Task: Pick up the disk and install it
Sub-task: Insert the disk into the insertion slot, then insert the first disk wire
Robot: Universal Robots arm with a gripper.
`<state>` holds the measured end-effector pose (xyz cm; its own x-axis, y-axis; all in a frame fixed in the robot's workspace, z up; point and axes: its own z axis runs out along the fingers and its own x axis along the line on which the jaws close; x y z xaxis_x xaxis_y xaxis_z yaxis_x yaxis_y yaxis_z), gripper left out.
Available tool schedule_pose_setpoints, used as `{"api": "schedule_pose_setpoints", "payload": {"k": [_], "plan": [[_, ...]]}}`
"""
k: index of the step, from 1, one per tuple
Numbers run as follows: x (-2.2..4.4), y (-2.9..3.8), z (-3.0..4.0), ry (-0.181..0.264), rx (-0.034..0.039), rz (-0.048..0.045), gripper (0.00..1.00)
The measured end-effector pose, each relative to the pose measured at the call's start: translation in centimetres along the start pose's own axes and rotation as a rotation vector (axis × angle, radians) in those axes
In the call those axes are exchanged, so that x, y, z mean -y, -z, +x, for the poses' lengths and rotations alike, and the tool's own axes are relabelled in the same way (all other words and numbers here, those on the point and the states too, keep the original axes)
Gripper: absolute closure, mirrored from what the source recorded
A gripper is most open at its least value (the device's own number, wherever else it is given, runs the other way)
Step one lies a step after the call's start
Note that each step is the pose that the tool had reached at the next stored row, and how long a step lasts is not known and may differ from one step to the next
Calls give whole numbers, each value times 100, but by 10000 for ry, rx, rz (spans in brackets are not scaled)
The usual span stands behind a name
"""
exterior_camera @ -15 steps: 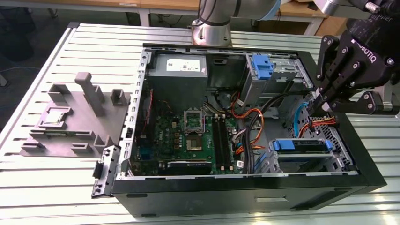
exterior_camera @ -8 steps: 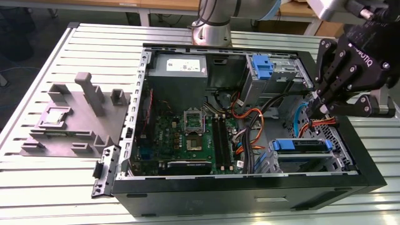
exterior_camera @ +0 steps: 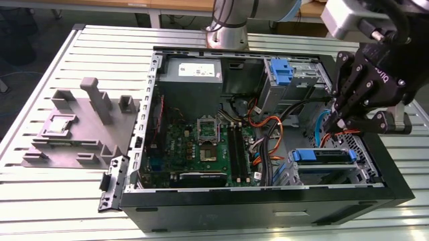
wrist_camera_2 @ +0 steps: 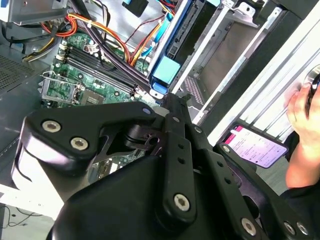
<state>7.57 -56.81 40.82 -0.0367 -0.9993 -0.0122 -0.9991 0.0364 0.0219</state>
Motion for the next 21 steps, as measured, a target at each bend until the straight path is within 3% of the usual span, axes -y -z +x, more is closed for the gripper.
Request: {"api": "schedule_pose_setpoints", "payload": {"k": [15, 21], "plan": [[6, -271, 3, 0, 13, 3, 90], [6, -278, 3, 1, 13, 32, 90]]}}
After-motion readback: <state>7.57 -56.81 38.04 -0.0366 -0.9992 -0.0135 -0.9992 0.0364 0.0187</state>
